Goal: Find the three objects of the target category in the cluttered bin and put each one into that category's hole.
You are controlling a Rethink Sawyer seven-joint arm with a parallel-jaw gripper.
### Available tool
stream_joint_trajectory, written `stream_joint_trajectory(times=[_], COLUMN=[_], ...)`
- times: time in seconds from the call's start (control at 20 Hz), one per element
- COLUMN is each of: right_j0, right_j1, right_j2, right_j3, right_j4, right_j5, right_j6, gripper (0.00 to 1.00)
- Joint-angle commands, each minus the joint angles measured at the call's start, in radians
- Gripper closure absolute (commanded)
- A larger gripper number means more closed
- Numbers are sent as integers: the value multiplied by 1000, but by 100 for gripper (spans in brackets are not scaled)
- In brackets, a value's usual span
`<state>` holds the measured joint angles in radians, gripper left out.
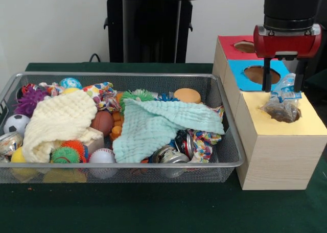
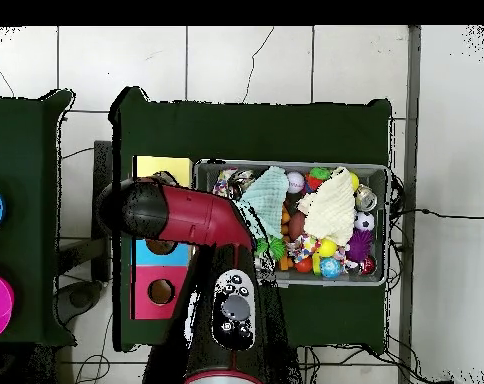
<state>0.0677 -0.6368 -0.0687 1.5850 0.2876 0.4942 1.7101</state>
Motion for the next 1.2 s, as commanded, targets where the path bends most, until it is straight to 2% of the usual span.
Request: stream_joint_trajectory(times=[0.05,0.35,0.85,0.9,1.2], right_j0=[-12,-20,-5,1,1], right_j1=[67,74,102,104,111], right_j2=[73,97,82,74,71], right_j3=[57,65,49,44,37], right_j4=[34,51,52,44,42], right_j5=[-81,-100,-126,-133,-104], right_j6=[215,216,221,216,209], gripper=[0,0,0,100,100])
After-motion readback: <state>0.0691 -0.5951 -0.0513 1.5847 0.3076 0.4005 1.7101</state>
